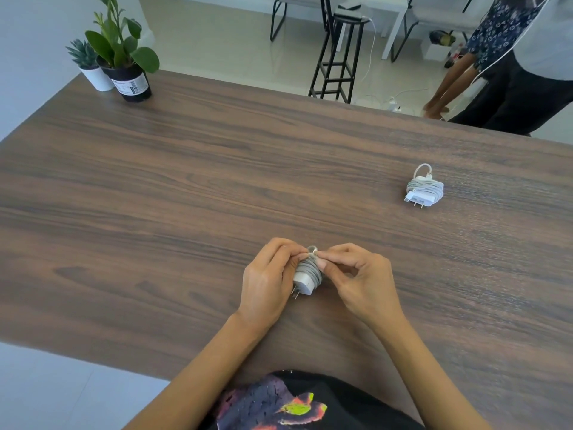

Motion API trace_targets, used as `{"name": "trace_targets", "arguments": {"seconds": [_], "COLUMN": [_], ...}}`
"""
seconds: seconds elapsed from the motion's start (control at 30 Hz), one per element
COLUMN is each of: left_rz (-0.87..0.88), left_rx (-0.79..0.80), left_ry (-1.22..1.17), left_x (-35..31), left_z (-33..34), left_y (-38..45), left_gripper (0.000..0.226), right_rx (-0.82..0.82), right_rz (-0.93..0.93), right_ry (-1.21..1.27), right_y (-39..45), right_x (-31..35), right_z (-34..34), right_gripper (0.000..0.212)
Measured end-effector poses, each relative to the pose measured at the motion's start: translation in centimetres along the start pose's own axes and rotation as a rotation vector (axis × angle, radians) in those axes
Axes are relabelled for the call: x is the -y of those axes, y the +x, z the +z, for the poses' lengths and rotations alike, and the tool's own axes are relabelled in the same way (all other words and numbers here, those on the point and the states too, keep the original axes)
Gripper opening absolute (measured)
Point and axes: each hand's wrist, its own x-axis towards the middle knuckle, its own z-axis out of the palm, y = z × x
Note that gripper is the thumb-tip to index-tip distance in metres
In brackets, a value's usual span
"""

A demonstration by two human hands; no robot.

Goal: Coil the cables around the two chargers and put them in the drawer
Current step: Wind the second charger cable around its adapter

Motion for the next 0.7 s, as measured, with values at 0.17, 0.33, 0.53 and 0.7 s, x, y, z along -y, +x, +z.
{"name": "trace_targets", "arguments": {"seconds": [0.17, 0.33, 0.53, 0.7], "left_rz": [-0.024, -0.111, -0.222, -0.219], "left_rx": [-0.012, -0.021, -0.04, -0.01], "left_ry": [0.002, -0.036, -0.118, -0.132], "left_x": [0.0, 0.1, -0.6, -0.7], "left_z": [-0.1, -0.1, -0.4, -1.1], "left_y": [0.0, 0.0, 0.1, -0.3], "left_gripper": [0.015, 0.01, 0.009, 0.007], "right_rx": [-0.036, -0.101, -0.118, -0.157], "right_rz": [-0.131, -0.125, 0.023, 0.087], "right_ry": [-0.114, -0.079, 0.023, 0.041], "right_y": [-0.2, -0.3, -0.4, -0.5], "right_x": [0.1, 0.3, 0.0, -0.1], "right_z": [0.6, 1.4, 1.7, 1.8], "right_gripper": [0.012, 0.016, 0.018, 0.017]}}
